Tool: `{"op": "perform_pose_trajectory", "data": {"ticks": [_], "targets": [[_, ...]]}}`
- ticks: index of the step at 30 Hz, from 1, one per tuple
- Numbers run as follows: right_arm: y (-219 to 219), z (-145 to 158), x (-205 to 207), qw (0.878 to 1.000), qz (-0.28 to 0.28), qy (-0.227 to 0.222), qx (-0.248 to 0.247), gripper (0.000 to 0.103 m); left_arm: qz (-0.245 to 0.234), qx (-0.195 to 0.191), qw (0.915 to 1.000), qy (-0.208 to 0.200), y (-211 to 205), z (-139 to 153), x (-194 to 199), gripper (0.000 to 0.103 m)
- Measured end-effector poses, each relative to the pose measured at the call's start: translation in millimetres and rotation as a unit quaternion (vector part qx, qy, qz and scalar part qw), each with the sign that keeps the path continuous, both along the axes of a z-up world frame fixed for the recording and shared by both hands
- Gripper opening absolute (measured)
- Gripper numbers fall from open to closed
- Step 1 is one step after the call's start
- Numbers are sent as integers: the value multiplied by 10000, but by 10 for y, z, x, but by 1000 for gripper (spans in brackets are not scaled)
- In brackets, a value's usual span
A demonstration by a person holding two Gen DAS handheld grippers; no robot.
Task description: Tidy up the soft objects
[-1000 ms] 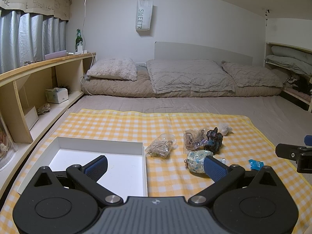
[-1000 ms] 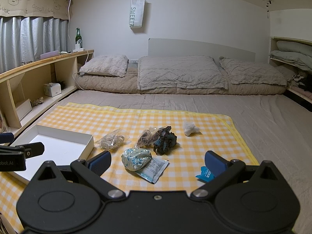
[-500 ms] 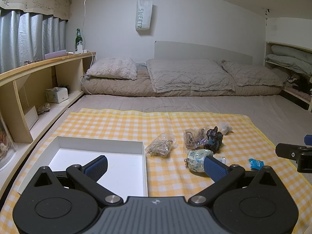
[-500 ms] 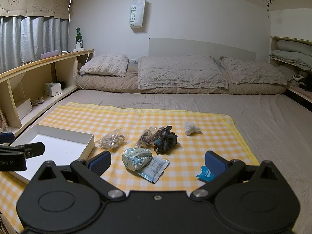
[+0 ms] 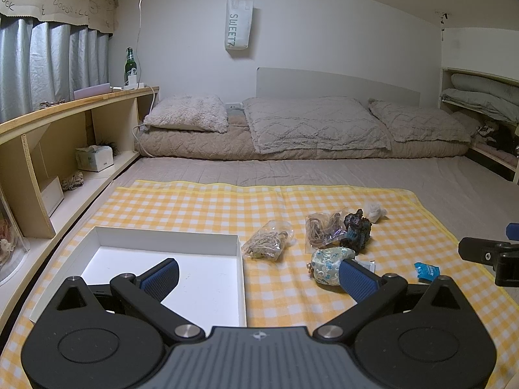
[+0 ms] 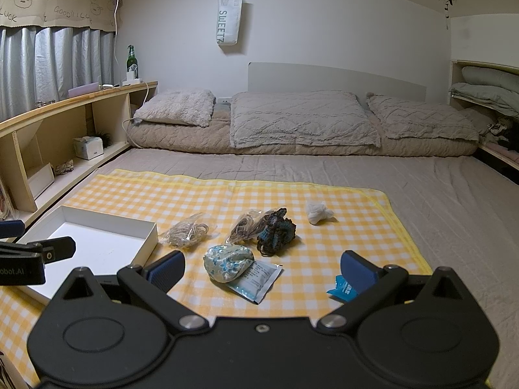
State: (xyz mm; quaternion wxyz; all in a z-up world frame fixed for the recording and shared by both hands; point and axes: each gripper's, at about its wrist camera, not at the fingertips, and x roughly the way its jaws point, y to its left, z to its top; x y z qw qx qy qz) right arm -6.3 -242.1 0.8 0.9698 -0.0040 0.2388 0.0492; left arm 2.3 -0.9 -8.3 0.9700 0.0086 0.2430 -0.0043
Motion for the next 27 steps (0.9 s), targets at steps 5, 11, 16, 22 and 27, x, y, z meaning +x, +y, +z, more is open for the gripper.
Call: {"op": "perform_pose_trajectory", "data": {"ticks": [5,11,16,22,27], "targets": [[-1,-1,-2,10000,1,3,1,103,-3,5,10000,1,-2,-3,1,103],[-2,-2,-3,10000,1,5,1,103,-6,19,10000,0,3,-10,-1,103],[-4,-3,-1,10000,2,7,3,103,-102,64,9999,-80,13,-22,-33,103],[-27,39,-32,9999,28,-93,85,103,-56,145,9994,-316,-2,105,-53,103],[-54,128,-12,9996,47,-220,172,103,-40,157,9984,-543,8,255,55,103]]}}
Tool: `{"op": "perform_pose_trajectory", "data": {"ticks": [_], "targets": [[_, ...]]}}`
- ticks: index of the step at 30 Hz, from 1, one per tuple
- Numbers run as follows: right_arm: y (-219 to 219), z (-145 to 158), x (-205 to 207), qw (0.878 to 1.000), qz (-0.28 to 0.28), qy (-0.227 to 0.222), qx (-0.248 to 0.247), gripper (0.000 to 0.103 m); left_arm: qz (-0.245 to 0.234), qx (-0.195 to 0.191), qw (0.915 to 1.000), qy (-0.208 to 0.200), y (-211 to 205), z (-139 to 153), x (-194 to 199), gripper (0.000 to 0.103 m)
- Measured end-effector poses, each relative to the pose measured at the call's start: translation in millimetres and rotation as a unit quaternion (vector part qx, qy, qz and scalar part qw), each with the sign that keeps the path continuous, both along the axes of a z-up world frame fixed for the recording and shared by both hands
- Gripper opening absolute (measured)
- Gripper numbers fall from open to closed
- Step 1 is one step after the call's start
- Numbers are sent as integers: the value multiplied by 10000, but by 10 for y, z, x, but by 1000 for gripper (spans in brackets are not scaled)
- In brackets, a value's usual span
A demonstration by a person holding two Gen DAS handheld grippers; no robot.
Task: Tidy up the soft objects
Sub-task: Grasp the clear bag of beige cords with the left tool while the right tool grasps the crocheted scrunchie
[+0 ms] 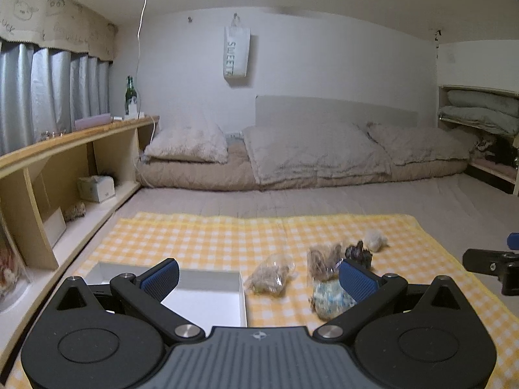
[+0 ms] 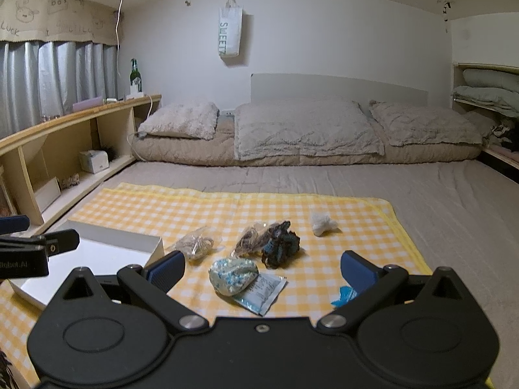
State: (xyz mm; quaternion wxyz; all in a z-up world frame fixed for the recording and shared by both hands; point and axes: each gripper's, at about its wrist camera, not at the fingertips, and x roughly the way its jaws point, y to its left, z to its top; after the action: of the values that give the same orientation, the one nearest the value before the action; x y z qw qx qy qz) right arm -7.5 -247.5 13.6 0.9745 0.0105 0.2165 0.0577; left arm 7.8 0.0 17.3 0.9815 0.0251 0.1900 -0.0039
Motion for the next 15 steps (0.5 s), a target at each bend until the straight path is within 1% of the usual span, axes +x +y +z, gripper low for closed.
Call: {"op": "perform_pose_trajectory", "data": {"ticks": [4,8,9,12,15], "targets": [[-49,89,85,9999,-69,-123,45,103,-78,133,9997,-177,-7,125,170,103],[-100,231,207,9997,-122,-188,79,103,-106,250,9994,-206,-43,228,431,103],[-109,266,254,9997,-125,-207,76,103,-118,248,9994,-213,-48,256,497,103],[-130,388,399,9994,-142,-323,-23,103,-231,86,9995,-216,-47,333,728,103],[-115,506,609,9990,-199,-375,-157,103,-266,162,9993,-216,-107,376,983,103]]}}
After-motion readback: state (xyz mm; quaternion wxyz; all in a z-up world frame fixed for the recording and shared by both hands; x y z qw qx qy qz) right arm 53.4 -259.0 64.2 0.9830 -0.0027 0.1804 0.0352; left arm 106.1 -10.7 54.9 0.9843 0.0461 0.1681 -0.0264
